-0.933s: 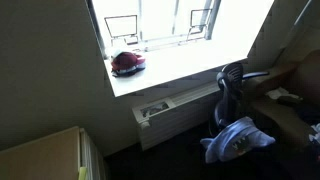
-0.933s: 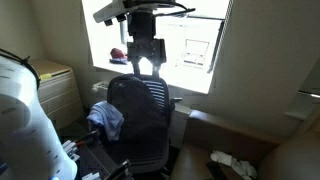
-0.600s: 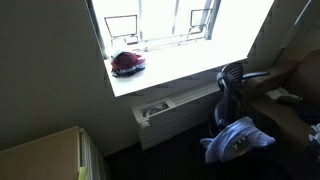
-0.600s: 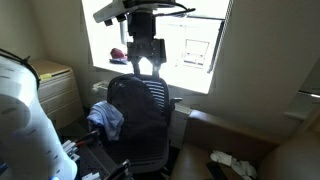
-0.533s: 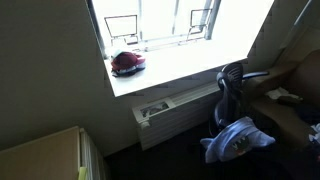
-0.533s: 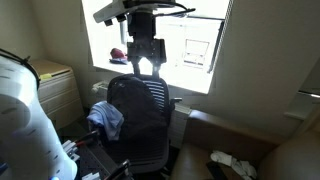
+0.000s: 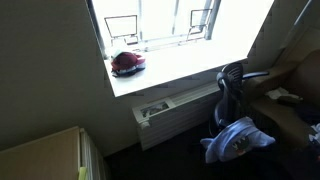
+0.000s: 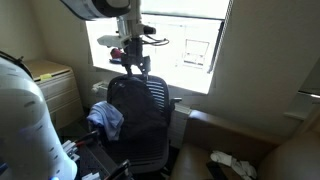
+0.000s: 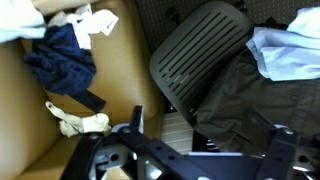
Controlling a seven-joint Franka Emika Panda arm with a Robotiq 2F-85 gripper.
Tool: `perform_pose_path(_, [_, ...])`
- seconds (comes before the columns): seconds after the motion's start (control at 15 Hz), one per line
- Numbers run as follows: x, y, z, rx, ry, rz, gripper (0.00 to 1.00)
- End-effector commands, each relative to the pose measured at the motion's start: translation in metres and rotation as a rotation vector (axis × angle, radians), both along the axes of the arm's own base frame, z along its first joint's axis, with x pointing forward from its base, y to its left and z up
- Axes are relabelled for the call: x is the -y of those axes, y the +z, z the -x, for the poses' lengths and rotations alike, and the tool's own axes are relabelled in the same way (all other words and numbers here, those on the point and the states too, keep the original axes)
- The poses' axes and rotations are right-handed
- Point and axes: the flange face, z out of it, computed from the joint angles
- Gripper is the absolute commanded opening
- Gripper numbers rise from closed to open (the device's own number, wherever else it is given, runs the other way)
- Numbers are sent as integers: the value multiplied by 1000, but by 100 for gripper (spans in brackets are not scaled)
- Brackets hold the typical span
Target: Remove the bag and the shirt from the chair and put them on the couch
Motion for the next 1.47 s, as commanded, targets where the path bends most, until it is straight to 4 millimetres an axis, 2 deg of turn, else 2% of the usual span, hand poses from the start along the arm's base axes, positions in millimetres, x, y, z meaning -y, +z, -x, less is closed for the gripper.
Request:
perform_pose_path(0.0, [-91,-24,-27,109,180,55,100])
perform_pose_path(0.2, [-176,-41,-43,188,318,77,100])
perform_pose_path(0.33, [-227,-56,-51,127,383,64,100])
perform_pose_path(0.4, [-193,-43,-30,173,337,80,100])
perform_pose_path(0.47, [-207,-48,-32,161,349,73,100])
perform_pose_path(0.53, [-208,-50,-32,157,348,71,100])
perform_pose_path(0.67, [-201,-46,-34,164,333,69,100])
perform_pose_path(0.73, [-184,-46,-32,200,257,7,100])
perform_pose_path(0.8, [-176,-57,-34,203,213,-65,100])
perform_pose_path(0.87, [-163,-81,-39,202,193,-112,100])
perform_pose_path(0.93, [-155,-92,-42,212,187,-159,100])
perform_pose_path(1.07, [-150,-122,-50,234,167,-237,100])
perform_pose_path(1.13, [-153,-140,-55,250,169,-258,100])
perform_pose_path(1.2, [-177,-149,-63,263,178,-277,100])
perform_pose_path(1.27, [-207,-136,-62,257,201,-330,100])
perform_pose_path(1.4, [-260,-135,-64,231,262,-399,100])
